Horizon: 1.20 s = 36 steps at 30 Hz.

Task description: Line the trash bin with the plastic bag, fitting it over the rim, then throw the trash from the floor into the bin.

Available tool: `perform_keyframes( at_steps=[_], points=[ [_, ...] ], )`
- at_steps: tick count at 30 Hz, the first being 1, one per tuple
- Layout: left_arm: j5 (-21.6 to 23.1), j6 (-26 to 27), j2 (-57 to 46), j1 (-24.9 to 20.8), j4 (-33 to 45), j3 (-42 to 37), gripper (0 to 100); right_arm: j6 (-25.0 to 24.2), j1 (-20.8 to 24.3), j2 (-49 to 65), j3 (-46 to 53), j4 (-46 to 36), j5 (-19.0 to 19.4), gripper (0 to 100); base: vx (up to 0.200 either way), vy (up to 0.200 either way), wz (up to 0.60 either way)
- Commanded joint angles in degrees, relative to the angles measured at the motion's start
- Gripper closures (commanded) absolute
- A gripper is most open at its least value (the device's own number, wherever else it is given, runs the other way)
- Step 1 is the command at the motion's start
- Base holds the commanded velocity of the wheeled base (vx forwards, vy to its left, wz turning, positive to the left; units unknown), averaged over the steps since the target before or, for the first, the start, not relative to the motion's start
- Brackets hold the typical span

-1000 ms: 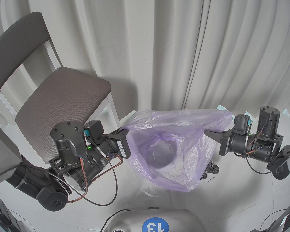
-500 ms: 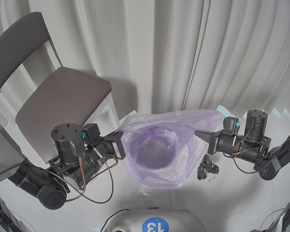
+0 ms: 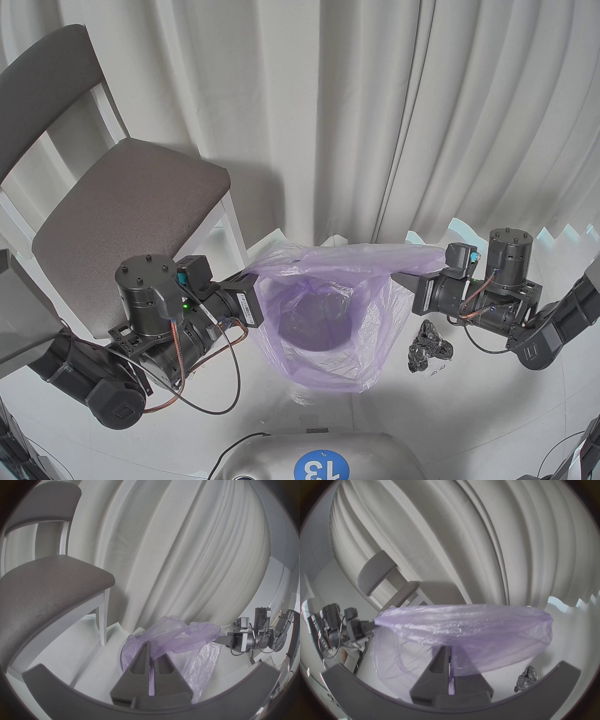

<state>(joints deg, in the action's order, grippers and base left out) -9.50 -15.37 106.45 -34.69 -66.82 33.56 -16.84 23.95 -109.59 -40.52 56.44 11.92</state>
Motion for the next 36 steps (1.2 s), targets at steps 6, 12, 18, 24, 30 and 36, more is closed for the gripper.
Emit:
perform_keyframes(
  at_steps=[6, 12, 18, 24, 30, 36],
  points=[
    [-0.6, -3.4, 5.1, 1.7, -0.2, 4.3, 100, -5.7, -2.7, -9.9, -9.1, -0.3, -2.9, 100, 0.0, 0.0, 0.0],
    [-1.2, -9.4, 8.9, 4.3, -0.3, 10.2, 100, -9.9, -3.4, -14.9, -17.1, -0.5, -9.0, 100, 0.0, 0.0, 0.0],
    [-2.9, -13.0, 13.8, 5.3, -0.2, 14.6, 100, -12.5, -4.6, -15.1, -20.4, -2.9, -10.7, 100, 0.0, 0.0, 0.0],
    [-3.7, -13.5, 17.0, 5.3, -0.4, 15.9, 100, -12.6, -5.6, -14.6, -20.8, -4.5, -10.7, 100, 0.0, 0.0, 0.0],
    [-3.9, -15.7, 21.5, 5.6, -4.6, 17.2, 100, -12.5, -6.8, -13.9, -21.4, -4.9, -10.7, 100, 0.0, 0.0, 0.0],
    [-3.9, -16.3, 24.5, 5.3, -7.3, 17.8, 100, -12.5, -8.4, -13.2, -21.9, -5.1, -10.7, 100, 0.0, 0.0, 0.0]
  ],
)
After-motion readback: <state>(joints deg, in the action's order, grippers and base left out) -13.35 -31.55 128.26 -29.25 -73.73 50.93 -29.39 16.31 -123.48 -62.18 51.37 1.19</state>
